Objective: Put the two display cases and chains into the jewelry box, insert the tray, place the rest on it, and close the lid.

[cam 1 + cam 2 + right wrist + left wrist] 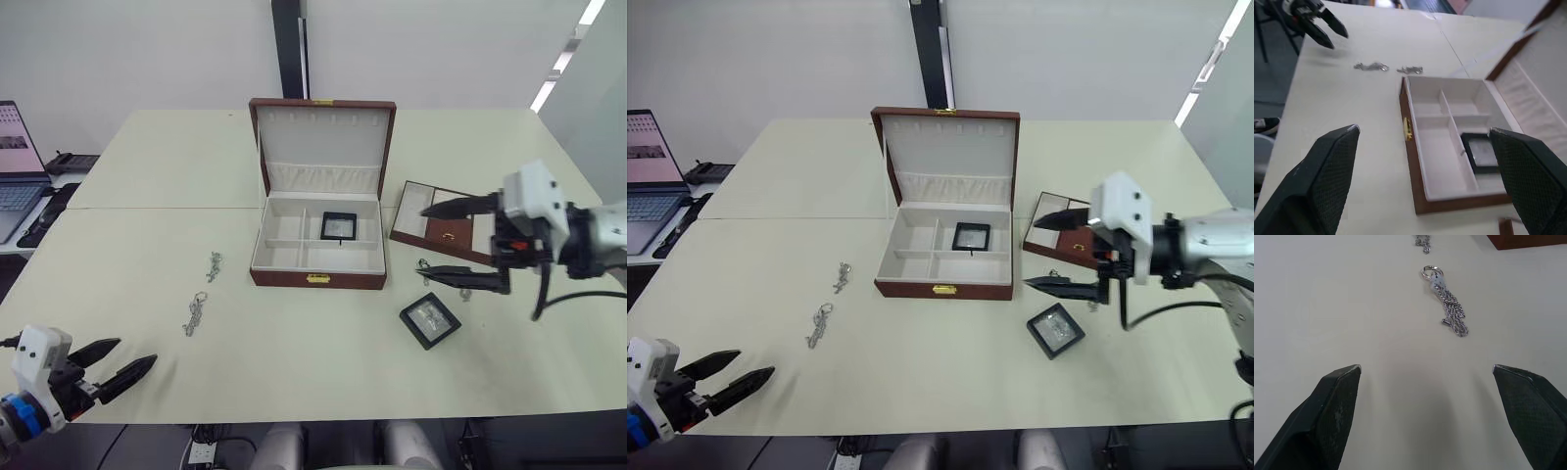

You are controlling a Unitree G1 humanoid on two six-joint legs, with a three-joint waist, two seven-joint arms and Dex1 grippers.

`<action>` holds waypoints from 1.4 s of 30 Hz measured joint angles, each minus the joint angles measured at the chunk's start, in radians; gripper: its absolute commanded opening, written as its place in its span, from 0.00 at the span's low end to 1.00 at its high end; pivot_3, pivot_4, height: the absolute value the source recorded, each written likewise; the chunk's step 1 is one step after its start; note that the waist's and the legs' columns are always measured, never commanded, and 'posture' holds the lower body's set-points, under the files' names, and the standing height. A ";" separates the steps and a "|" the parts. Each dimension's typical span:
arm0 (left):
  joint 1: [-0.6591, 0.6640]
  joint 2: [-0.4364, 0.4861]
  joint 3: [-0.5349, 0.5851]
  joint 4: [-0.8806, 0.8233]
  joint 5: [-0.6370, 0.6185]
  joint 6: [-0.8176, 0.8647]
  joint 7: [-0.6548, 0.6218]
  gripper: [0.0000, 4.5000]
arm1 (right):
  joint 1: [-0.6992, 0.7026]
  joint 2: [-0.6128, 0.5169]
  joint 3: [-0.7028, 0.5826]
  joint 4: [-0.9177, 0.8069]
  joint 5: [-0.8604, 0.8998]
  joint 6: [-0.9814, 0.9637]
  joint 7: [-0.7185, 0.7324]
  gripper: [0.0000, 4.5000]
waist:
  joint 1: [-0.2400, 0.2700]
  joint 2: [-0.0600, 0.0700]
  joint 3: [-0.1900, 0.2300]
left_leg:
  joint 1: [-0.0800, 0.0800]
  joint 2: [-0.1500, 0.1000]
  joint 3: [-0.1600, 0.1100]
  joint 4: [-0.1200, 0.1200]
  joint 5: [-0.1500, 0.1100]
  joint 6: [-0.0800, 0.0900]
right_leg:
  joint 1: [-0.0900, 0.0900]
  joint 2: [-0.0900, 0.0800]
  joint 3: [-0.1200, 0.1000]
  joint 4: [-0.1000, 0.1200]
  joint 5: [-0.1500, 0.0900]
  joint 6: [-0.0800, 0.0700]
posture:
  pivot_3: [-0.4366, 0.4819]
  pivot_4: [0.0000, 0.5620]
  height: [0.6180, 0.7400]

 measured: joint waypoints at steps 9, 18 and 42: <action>-0.007 -0.076 0.021 -0.160 -0.080 0.109 0.182 0.99 | -0.078 0.100 0.132 0.014 0.002 0.024 0.002 1.00 | 0.000 0.000 0.000 | 0.000 -0.003 -0.001 0.000 0.000 0.000 | 0.000 0.000 0.000 0.000 0.000 0.000 | 0.48 0.27 1.00; -0.167 -0.118 -0.158 -0.168 0.015 0.136 0.389 0.99 | -0.044 0.123 0.168 -0.006 -0.035 0.003 -0.020 1.00 | 0.000 0.000 0.000 | 0.000 -0.005 -0.001 0.000 0.001 -0.002 | 0.000 0.002 0.000 0.001 0.000 0.000 | 0.48 0.27 1.00; -0.344 -0.152 -0.289 -0.062 0.123 0.156 0.475 0.39 | 0.061 0.191 0.207 -0.005 -0.152 -0.144 -0.054 1.00 | 0.000 0.000 0.000 | 0.000 -0.005 -0.002 0.000 0.001 -0.003 | -0.001 0.002 0.001 0.001 0.000 0.000 | 0.48 0.27 1.00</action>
